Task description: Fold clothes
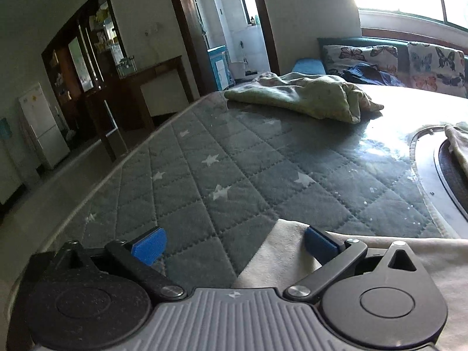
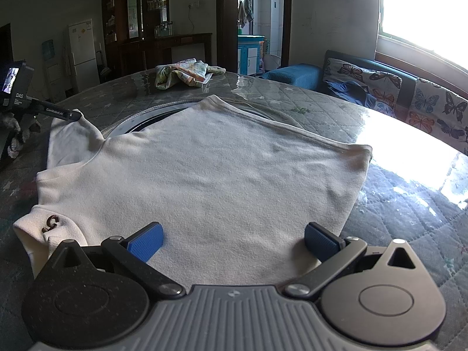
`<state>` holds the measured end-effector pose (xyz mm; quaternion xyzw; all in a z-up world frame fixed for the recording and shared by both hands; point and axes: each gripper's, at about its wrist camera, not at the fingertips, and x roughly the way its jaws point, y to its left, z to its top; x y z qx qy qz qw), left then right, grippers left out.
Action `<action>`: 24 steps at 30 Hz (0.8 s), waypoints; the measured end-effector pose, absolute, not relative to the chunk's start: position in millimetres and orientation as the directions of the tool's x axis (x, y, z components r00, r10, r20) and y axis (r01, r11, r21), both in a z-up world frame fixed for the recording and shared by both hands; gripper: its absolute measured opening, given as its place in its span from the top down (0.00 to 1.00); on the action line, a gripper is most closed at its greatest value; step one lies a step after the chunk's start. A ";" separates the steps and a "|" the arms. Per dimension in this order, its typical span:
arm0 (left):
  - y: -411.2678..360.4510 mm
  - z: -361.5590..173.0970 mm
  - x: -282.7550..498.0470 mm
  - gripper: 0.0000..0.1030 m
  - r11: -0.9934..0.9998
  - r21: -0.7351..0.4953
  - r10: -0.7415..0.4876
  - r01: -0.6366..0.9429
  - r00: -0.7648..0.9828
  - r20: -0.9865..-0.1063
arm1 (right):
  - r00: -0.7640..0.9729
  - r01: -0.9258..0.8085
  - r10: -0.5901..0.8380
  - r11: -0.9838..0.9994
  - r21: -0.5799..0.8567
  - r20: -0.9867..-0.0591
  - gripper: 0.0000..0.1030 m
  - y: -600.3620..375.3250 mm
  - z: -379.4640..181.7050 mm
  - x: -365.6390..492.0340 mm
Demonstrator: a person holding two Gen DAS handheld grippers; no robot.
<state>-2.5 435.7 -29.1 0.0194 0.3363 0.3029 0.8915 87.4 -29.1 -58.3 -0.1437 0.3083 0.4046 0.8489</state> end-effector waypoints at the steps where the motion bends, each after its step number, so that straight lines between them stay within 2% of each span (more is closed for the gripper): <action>1: 436.1 -28.9 -2.0 0.00 0.816 0.239 0.553 -0.527 0.590 -0.589 | 0.483 -0.775 0.598 0.631 0.006 -0.640 0.00 -29.2 -58.3 87.4; 11: 423.9 -13.1 -5.3 0.00 0.814 0.247 0.559 -0.525 0.597 -0.575 | 0.483 -0.775 0.598 0.632 0.006 -0.640 0.00 -29.5 -58.4 87.4; 14: 406.3 0.6 -16.9 0.00 0.852 0.181 0.498 -0.492 0.651 -0.573 | 0.483 -0.775 0.598 0.632 0.006 -0.640 0.00 -29.5 -58.7 87.4; 20: 362.8 -7.6 -30.5 0.03 0.920 0.126 0.366 -0.371 0.696 -0.618 | 0.483 -0.775 0.598 0.632 0.006 -0.640 0.00 -29.4 -58.6 87.5; 24: 350.3 -21.7 -26.2 0.09 0.932 0.153 0.346 -0.328 0.688 -0.638 | 0.483 -0.775 0.598 0.632 0.007 -0.639 0.00 -29.5 -58.7 87.5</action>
